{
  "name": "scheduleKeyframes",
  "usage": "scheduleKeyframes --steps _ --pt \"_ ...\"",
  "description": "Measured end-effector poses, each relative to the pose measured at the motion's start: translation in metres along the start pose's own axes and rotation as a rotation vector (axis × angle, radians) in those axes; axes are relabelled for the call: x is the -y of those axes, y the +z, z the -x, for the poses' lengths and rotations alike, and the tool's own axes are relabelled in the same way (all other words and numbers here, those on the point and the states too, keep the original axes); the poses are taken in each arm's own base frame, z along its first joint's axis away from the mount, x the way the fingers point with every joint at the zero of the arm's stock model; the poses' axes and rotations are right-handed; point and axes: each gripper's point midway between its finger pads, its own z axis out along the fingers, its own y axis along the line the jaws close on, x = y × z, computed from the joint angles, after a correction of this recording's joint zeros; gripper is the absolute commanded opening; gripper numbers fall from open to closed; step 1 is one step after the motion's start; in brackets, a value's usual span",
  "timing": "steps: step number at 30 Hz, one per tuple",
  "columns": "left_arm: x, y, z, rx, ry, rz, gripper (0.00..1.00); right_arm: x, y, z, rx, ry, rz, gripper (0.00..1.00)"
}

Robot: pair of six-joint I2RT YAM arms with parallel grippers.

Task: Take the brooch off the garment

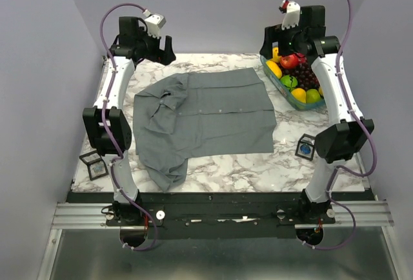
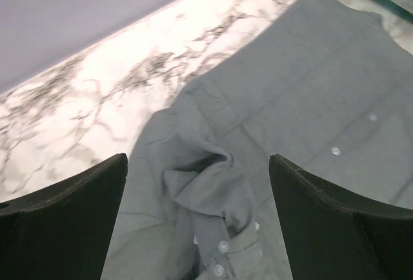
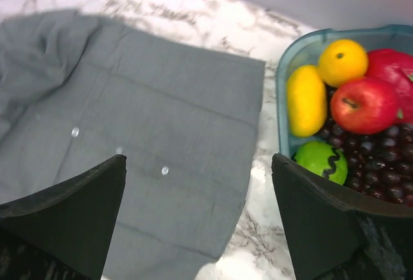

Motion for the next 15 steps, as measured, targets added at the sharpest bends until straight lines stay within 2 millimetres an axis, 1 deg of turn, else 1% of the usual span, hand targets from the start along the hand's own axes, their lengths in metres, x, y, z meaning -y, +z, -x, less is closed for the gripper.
scheduleKeyframes --steps 2,4,7,9,11,15 --pt "-0.018 -0.003 0.001 0.004 -0.013 0.083 0.99 0.012 0.006 0.014 0.037 0.046 -0.065 1.00" --pt "-0.035 -0.007 -0.001 -0.003 -0.017 0.169 0.99 0.024 0.012 0.033 0.090 0.075 -0.118 1.00" --pt "-0.054 -0.013 -0.001 -0.007 -0.008 0.263 0.99 0.036 0.016 0.059 0.175 0.095 -0.172 1.00" --pt "-0.063 -0.017 0.003 -0.001 -0.001 0.305 0.99 0.040 0.016 0.068 0.213 0.106 -0.189 1.00" --pt "-0.067 -0.022 0.012 0.015 0.001 0.333 0.99 0.042 0.014 0.079 0.256 0.113 -0.204 1.00" --pt "-0.078 -0.039 0.053 0.107 0.005 0.372 0.99 0.043 0.008 0.094 0.306 0.128 -0.222 1.00"
